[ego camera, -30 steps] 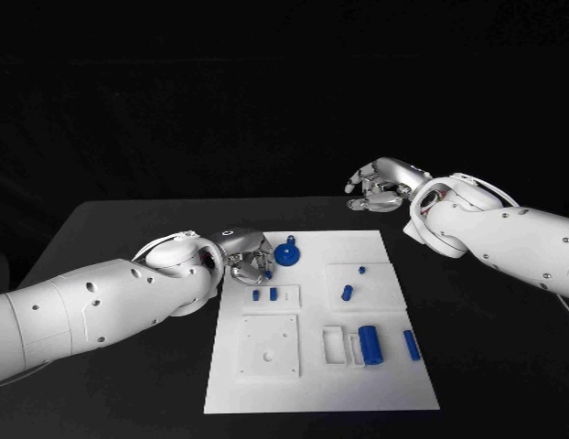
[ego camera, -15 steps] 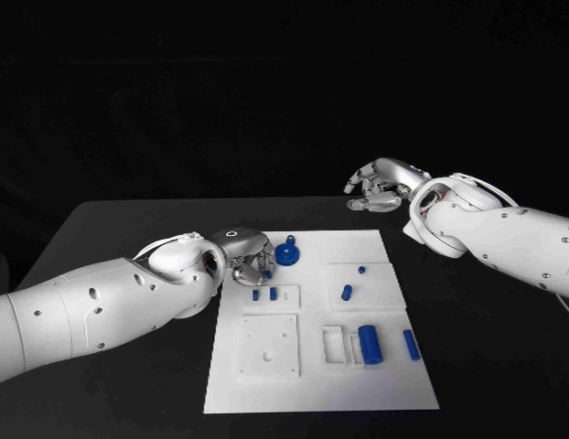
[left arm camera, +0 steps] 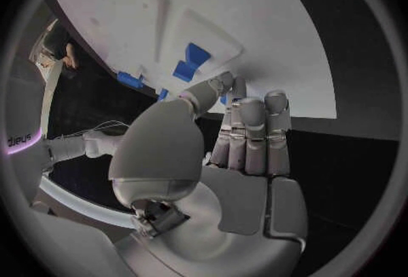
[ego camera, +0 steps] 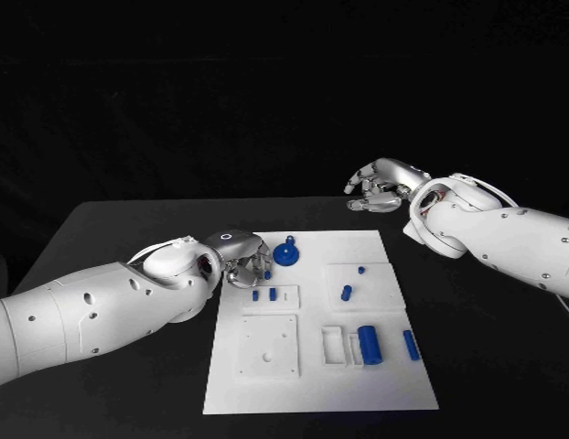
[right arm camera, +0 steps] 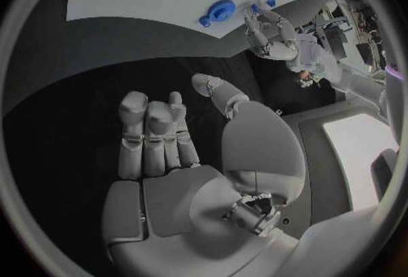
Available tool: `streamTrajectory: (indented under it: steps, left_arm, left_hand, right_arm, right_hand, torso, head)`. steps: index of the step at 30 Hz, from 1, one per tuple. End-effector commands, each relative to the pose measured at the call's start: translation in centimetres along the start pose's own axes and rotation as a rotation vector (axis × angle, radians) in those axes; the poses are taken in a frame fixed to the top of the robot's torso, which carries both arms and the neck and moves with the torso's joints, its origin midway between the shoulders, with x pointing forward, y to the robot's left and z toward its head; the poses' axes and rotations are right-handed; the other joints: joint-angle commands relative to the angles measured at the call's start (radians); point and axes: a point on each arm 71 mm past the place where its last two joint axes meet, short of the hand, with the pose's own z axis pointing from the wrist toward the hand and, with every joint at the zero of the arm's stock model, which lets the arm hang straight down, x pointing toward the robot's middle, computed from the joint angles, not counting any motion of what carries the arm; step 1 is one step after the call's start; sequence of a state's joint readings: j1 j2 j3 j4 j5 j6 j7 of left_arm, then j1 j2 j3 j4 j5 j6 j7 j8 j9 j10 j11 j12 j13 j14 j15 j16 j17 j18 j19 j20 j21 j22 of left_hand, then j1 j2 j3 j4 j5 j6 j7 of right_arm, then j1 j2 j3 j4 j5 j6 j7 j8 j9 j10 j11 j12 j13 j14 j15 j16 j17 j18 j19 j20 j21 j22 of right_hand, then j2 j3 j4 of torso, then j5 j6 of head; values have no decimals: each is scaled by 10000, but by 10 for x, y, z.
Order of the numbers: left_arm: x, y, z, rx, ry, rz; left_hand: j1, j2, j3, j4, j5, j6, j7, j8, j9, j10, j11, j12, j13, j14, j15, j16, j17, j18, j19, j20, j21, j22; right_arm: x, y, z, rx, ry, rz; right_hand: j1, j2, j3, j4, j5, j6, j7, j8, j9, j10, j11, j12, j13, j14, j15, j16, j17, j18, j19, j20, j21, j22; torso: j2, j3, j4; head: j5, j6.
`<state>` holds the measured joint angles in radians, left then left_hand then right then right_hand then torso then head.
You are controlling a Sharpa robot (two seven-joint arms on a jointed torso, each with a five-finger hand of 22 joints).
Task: Assemble the parts on the task board
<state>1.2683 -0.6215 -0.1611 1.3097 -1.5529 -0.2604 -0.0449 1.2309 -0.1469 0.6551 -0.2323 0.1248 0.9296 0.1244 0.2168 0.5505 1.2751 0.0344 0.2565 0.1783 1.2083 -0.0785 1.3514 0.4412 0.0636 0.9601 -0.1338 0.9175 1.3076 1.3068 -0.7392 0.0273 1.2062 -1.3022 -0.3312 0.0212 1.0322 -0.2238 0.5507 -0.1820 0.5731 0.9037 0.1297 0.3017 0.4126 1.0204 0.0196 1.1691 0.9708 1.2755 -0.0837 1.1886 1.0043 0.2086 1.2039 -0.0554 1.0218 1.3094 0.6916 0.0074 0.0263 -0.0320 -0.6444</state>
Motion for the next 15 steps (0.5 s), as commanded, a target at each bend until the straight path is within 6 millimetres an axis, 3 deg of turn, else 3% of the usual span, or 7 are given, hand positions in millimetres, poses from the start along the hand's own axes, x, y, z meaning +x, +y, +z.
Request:
streamTrajectory:
  steps: [1,10,15]
  left_arm:
    - [-3,0,-1,-16,-350,15]
    - [-4,10,-6,-320,-556,-62]
    - [-5,18,-9,-528,-619,-103]
  left_hand:
    - [-5,-132,25,-30,-69,-129,15,-85,-28,-110,17,-13,-5,-83,20,-75,-16,131,-26,-403,30,164]
    - [122,-315,61,23,-70,-644,-54,-300,-179,-417,142,-132,-59,-168,140,-114,-33,161,-86,-307,-5,158]
    - [178,-300,86,51,-64,-653,-10,-280,-184,-435,149,-128,-58,-174,148,-118,-36,180,-88,-294,-9,157]
  right_arm:
    - [1,1,0,-91,94,-12]
    - [1,0,-1,-68,80,-8]
    - [0,-1,-2,-50,120,-9]
  right_hand:
    - [-43,56,3,-39,58,-28,66,-44,-3,-16,32,56,-9,5,-34,-55,-3,532,-16,-52,-40,148]
    - [-38,44,2,-50,57,-84,78,-75,-17,-17,42,56,-11,4,-27,-58,-3,532,-16,-53,-43,146]
    - [-30,44,5,-57,57,-92,82,-79,-19,-19,46,55,-13,2,-23,-60,-4,532,-19,-53,-45,145]
  torso:
    - [-1,-4,-1]
    - [-1,1,0]
    - [3,1,0]
  head:
    - [1,9]
    - [4,31]
    - [-5,48]
